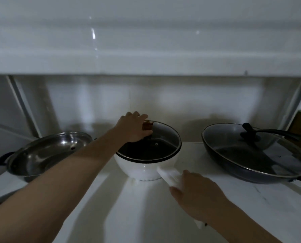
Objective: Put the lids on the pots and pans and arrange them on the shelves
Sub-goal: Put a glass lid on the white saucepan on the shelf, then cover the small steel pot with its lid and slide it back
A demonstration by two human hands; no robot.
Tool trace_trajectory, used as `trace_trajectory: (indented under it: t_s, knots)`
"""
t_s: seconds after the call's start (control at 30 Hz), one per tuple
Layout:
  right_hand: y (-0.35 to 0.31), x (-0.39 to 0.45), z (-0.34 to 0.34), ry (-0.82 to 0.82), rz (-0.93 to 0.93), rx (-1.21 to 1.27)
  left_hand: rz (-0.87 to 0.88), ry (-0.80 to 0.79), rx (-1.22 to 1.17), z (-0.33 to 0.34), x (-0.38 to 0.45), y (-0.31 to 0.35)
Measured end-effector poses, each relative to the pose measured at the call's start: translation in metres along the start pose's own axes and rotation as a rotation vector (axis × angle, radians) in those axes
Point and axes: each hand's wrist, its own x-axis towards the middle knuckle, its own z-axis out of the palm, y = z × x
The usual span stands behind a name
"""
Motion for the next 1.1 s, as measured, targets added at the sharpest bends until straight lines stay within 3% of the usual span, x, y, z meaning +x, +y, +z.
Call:
trace_trajectory:
  t_s: [0.3, 0.43, 0.8, 1.1]
  knots:
    - [-0.026, 0.007, -0.059, 0.187, -0.332, 0.168, -0.105, 0.094, -0.215, -0.072, -0.146, -0.034]
    - [-0.05, -0.001, -0.07, 0.26, -0.448, 0.202, -0.102, 0.157, -0.17, -0.094, -0.21, -0.047]
    - [-0.128, -0.014, -0.058, 0.173, -0.578, 0.183, -0.297, 0.125, -0.064, -0.1, -0.306, -0.106]
    - [-0.219, 0.013, -0.021, 0.097, -0.526, 0.203, -0.225, 0.089, -0.136, -0.066, -0.305, -0.198]
